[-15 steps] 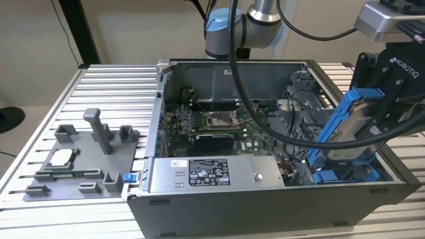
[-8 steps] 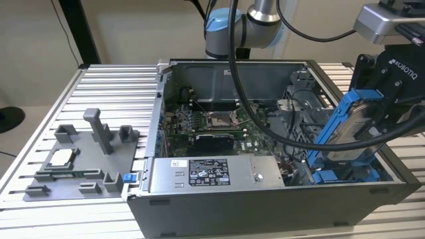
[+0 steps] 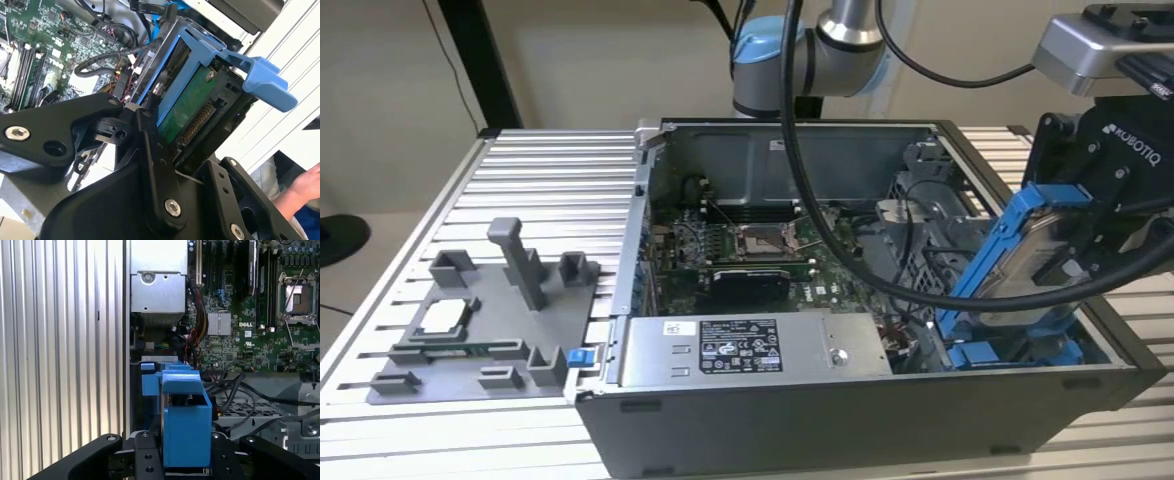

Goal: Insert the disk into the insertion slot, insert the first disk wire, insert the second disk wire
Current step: 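Insert the disk into the insertion slot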

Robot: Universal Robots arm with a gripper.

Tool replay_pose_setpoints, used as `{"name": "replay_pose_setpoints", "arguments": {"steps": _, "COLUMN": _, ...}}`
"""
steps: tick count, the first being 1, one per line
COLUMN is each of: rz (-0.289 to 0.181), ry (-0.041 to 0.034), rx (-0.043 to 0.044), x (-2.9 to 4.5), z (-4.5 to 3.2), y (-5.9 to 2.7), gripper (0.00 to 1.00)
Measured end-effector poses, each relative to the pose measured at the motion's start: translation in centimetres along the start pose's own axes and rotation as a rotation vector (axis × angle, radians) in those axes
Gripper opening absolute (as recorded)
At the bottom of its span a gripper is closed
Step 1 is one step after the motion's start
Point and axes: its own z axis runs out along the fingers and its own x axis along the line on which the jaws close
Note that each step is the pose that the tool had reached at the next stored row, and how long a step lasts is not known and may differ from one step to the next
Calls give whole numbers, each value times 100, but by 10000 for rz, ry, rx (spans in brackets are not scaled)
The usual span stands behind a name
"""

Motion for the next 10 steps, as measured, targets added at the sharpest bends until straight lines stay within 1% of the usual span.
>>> {"name": "replay_pose_setpoints", "arguments": {"steps": 10, "rz": -46, "ry": -8, "rx": 13, "x": -2, "z": 58, "y": -12, "gripper": 0}}
